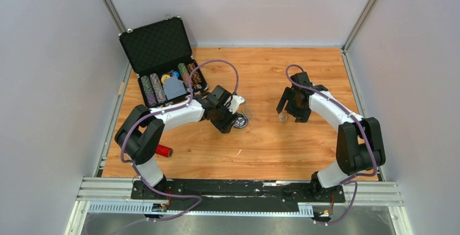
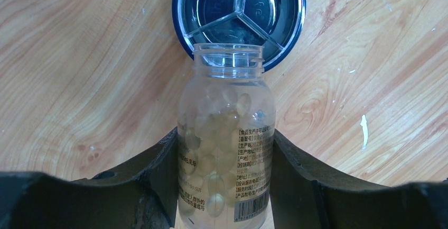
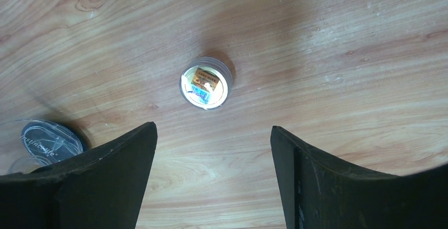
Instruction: Sort the pills into containers
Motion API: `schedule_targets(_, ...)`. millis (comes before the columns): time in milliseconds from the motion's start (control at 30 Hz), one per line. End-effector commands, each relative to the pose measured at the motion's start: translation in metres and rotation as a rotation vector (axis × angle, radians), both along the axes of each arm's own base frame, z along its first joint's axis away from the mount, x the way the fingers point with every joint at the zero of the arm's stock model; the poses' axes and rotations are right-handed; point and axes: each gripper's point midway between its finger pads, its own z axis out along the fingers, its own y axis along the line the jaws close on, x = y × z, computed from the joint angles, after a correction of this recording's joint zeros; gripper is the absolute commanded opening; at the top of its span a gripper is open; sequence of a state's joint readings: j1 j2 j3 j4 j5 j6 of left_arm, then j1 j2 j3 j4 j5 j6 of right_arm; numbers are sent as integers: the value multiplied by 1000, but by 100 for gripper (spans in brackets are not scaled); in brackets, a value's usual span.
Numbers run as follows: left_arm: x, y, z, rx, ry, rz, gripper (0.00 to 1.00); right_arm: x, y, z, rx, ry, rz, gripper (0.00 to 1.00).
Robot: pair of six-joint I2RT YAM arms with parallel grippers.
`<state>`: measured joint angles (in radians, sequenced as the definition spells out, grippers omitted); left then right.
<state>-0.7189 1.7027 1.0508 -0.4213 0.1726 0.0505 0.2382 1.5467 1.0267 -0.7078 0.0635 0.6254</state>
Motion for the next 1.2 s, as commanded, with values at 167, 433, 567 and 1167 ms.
schedule_targets(167, 6, -6, 11, 43, -4, -23, 0, -1, 2, 6, 34, -27, -18, 80)
schedule_targets(433, 4, -8, 18, 73, 22, -26, 0, 1, 2, 5, 41, -22, -14, 80)
schedule_targets(567, 4, -12, 21, 73, 29, -38, 0, 1, 2, 4, 43, -19, -15, 79)
schedule_targets(1167, 7, -9, 26, 152, 50, -20, 0, -2, 2, 0, 54, -7, -19, 78)
